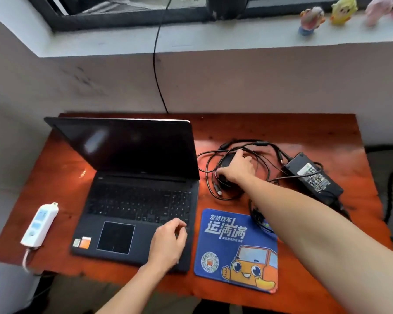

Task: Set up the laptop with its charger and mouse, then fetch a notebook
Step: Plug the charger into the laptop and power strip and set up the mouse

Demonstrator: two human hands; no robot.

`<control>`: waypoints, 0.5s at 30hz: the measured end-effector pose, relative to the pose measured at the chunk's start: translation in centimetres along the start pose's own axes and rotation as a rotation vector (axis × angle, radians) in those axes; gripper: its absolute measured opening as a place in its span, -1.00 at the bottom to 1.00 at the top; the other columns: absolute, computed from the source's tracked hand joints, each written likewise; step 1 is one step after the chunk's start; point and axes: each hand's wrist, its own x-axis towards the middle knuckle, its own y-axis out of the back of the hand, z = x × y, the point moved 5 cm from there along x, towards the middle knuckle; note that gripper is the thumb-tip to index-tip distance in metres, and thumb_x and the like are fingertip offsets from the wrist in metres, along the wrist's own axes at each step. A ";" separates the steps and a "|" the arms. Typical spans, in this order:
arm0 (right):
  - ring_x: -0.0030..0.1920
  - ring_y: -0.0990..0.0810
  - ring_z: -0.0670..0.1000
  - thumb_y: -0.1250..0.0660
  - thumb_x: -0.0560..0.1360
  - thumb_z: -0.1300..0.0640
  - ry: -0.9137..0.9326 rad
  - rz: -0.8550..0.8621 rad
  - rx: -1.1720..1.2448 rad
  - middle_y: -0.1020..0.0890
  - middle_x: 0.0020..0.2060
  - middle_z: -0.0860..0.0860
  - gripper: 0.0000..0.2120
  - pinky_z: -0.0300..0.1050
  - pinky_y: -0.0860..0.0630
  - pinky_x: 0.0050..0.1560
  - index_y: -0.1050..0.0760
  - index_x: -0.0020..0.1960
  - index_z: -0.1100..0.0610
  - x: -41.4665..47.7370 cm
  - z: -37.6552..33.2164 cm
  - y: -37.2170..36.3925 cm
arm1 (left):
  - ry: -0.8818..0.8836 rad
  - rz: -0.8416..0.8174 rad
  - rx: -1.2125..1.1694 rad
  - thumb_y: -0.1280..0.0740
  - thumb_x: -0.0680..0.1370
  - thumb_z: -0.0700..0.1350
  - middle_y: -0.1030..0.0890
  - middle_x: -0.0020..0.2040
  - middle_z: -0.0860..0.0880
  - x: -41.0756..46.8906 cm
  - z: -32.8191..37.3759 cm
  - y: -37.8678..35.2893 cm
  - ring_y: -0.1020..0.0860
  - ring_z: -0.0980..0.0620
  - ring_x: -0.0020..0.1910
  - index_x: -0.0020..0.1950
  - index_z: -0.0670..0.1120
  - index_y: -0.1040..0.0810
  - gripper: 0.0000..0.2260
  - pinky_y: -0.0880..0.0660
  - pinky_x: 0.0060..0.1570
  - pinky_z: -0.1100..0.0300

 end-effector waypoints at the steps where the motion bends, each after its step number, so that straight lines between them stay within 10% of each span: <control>1: 0.25 -0.50 0.25 -0.52 0.23 -0.21 0.000 -0.008 0.010 -0.46 0.27 0.27 -0.10 0.00 -0.45 0.17 -0.21 0.38 0.15 -0.3 0.5 0.3 | 0.008 -0.014 0.005 -0.30 0.53 -0.12 -0.57 -0.35 0.09 -0.1 -0.5 0.1 -0.51 0.15 -0.33 -0.06 0.02 -0.59 -0.92 -0.42 -0.25 0.20; 9: 0.07 -0.57 0.03 -0.53 0.15 0.03 0.107 -0.077 0.576 -0.59 0.12 0.07 -0.27 -0.12 -0.49 0.05 -0.46 0.29 0.13 -7.1 4.1 8.0 | 0.025 -0.101 -0.124 -0.30 0.51 -0.17 -0.63 -0.21 0.00 4.3 2.2 1.3 -0.56 0.02 -0.21 -0.10 -0.05 -0.60 -0.91 -0.51 -0.15 0.12; 15: 0.03 -0.58 -0.05 -0.52 0.12 0.13 0.158 -0.111 0.517 -0.59 0.04 -0.04 -0.32 -0.31 -0.49 0.02 -0.45 0.22 -0.06 -14.7 9.0 8.1 | 0.164 -0.222 -0.526 -0.26 0.57 -0.20 -0.59 -0.26 -0.15 7.4 8.4 -0.4 -0.52 0.01 -0.40 -0.09 -0.18 -0.56 -0.88 -0.41 -0.49 0.28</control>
